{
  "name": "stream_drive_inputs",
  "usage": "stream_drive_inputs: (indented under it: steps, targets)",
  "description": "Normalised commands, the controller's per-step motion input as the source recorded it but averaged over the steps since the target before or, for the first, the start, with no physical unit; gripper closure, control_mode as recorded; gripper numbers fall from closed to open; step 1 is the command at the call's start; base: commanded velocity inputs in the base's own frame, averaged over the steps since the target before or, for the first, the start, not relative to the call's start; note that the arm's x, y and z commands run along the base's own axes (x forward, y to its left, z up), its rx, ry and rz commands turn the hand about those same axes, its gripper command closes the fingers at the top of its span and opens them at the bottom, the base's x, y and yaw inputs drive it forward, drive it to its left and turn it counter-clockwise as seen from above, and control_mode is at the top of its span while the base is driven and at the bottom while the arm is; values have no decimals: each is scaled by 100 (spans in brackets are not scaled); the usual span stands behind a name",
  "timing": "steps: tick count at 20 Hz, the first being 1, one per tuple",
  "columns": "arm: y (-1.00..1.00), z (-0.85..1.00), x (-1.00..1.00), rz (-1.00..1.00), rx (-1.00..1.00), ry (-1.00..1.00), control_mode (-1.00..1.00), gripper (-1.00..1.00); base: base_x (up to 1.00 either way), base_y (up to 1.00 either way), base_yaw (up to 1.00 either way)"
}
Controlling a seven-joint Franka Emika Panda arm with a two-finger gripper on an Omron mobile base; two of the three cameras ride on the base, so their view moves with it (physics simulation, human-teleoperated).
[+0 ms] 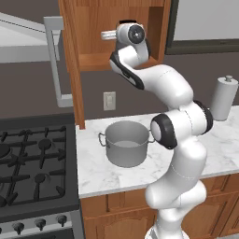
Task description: Pick the kettle from the cabinet and place it on a stove burner. Then pick the pot from the counter and place it on another stove burner. Finally, turn both burners on.
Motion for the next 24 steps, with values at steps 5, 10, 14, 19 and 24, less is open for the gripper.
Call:
stream_drive_inputs:
  steps: [5,10,14,19,24]
  targets:
    - [1,0,17,0,0,1,-100,-100,0,0,0]
    - [2,0,17,0,0,1,-100,-100,0,0,0]
    - [0,0,15,0,0,1,-100,-100,0,0,0]
    - [0,0,14,0,0,1,-100,-100,0,0,0]
    - [0,0,6,0,0,0,-100,-100,0,0,0]
